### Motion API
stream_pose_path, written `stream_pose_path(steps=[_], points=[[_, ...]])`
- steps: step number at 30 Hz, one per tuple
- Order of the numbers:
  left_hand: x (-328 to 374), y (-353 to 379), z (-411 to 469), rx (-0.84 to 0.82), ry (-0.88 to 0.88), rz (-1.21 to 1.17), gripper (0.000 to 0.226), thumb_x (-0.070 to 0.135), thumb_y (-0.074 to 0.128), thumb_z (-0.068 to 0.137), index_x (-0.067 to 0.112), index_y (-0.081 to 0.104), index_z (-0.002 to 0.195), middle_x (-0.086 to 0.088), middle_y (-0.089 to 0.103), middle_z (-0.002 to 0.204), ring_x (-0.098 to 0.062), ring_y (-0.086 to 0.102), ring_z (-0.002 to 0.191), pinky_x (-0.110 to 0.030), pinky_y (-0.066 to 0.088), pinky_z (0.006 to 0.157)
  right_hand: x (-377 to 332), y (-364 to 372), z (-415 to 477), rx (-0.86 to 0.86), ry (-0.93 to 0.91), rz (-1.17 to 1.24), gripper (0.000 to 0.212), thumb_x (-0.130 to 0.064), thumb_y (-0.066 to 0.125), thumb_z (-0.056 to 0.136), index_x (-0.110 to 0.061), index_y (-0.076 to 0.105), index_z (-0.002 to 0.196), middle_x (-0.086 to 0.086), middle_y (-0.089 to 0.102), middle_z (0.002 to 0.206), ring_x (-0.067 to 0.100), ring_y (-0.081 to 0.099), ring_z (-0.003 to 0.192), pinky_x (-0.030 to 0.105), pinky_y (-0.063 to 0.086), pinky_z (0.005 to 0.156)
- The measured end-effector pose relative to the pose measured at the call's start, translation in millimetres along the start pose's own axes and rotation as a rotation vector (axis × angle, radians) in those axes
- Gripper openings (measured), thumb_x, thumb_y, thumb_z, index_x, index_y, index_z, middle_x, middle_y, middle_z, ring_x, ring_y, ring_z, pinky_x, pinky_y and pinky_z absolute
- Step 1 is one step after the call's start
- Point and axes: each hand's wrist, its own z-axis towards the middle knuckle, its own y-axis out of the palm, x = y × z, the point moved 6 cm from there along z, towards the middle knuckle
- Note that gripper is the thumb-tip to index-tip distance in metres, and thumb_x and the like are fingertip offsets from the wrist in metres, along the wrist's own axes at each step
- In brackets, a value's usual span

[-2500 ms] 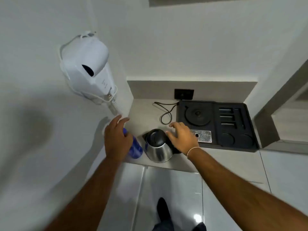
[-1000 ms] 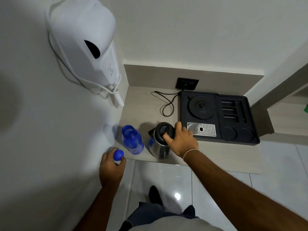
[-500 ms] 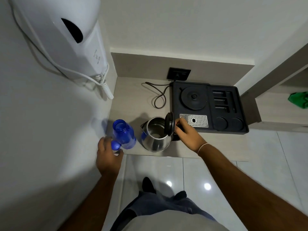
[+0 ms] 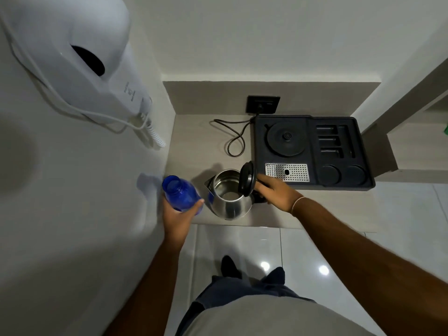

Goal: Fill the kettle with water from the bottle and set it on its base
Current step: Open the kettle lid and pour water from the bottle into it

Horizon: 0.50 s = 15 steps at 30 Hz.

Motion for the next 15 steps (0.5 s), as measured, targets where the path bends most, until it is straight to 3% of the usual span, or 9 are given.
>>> stream_pose_path(steps=[2,4,6,10,13,15], points=[[-1.6,-0.9,4.4,0.029,0.006,0.036,0.09,0.003,0.1,0.07,0.038,0.058,0.141,0.028,0.072,0.125,0.001,0.072,0.114,-0.016,0.061,0.089,-1.2,1.1,0.1,-0.013,-0.012,0.029,0.083,-0.085,0.043,0.081,-0.019,0.073,0.122,0.004,0.076,0.108,0.02,0.071,0.098,0.032,0.054,0.08],[0.1,-2.6,7.7,0.064,0.005,0.078,0.095,0.005,0.102,0.069,0.027,0.055,0.149,0.012,0.067,0.139,-0.013,0.067,0.127,-0.036,0.059,0.107,-0.3,0.5,0.5,-0.011,-0.024,0.04,0.081,-0.082,0.045,0.083,-0.017,0.073,0.123,0.006,0.076,0.108,0.021,0.071,0.1,0.032,0.054,0.08],[3.3,-1.8,7.6,0.073,-0.006,0.118,0.097,0.006,0.102,0.069,0.022,0.053,0.151,0.005,0.065,0.142,-0.02,0.064,0.131,-0.046,0.055,0.114,1.9,0.0,1.9,-0.001,-0.03,0.049,0.081,-0.081,0.046,0.083,-0.016,0.073,0.122,0.009,0.077,0.11,0.024,0.071,0.101,0.034,0.055,0.08],[19.6,-0.9,-0.3,0.063,0.041,0.192,0.085,0.009,0.102,0.07,0.037,0.053,0.134,0.029,0.065,0.116,0.007,0.064,0.107,-0.041,0.055,0.109,4.6,-0.1,3.5,0.006,-0.044,0.058,0.072,-0.082,0.048,0.085,-0.023,0.075,0.116,0.006,0.078,0.105,0.026,0.073,0.1,0.043,0.06,0.088],[34.3,-4.8,-4.6,0.016,0.09,0.228,0.069,0.012,0.1,0.073,0.042,0.06,0.12,0.022,0.077,0.103,0.004,0.073,0.097,-0.041,0.061,0.098,7.3,0.7,4.1,-0.002,-0.041,0.071,0.072,-0.082,0.05,0.087,-0.022,0.074,0.118,0.007,0.079,0.109,0.029,0.074,0.106,0.055,0.06,0.102],[46.0,-10.1,-11.3,0.003,0.119,0.257,0.07,0.02,0.102,0.072,0.051,0.058,0.117,0.018,0.074,0.107,0.006,0.073,0.098,-0.033,0.06,0.092,9.0,0.7,5.2,0.0,-0.046,0.06,0.072,-0.083,0.05,0.088,-0.022,0.074,0.117,0.006,0.079,0.108,0.028,0.074,0.105,0.057,0.059,0.103]])
